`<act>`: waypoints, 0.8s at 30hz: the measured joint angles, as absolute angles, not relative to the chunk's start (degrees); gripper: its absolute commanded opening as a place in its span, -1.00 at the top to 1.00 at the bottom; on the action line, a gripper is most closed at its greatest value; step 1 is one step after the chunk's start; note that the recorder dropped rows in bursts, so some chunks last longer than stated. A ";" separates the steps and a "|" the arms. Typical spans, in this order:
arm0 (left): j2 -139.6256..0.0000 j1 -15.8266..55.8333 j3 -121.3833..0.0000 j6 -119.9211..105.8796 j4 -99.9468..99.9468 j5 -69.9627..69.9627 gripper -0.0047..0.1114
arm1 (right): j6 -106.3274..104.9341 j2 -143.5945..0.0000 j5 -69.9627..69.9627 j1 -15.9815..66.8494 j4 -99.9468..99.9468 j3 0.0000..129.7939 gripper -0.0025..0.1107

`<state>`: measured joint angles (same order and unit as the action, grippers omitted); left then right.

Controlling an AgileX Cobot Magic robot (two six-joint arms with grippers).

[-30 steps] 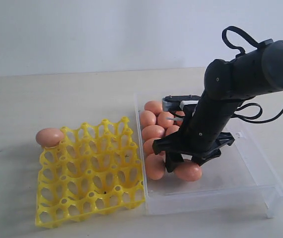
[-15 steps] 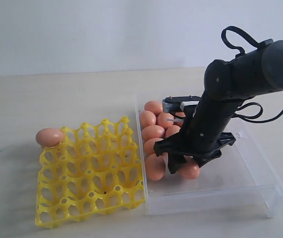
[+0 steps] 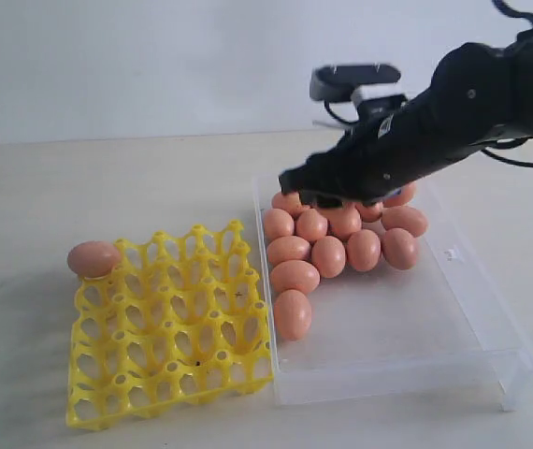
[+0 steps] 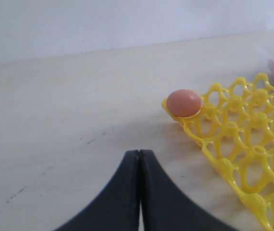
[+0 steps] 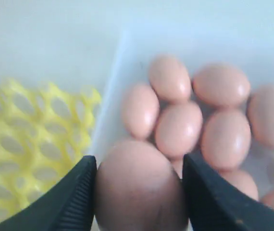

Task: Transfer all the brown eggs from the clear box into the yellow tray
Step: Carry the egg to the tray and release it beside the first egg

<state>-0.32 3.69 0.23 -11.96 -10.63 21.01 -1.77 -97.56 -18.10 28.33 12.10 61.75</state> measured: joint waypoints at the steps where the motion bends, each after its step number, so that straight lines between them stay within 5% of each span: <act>1: -0.32 3.69 0.23 -11.96 -10.63 21.01 0.92 | -1.14 -95.81 -13.81 29.47 12.10 60.64 0.96; 11: -0.32 3.69 0.23 -11.96 -10.63 21.01 0.92 | 32.34 -104.50 21.75 41.24 -16.62 60.84 0.96; 24: -0.32 3.69 0.23 -11.96 -10.63 21.01 0.92 | 56.56 -123.98 25.39 41.91 -38.55 77.68 0.96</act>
<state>-0.32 3.69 0.23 -11.96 -10.63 21.01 56.56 -123.98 25.39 41.91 -38.55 77.68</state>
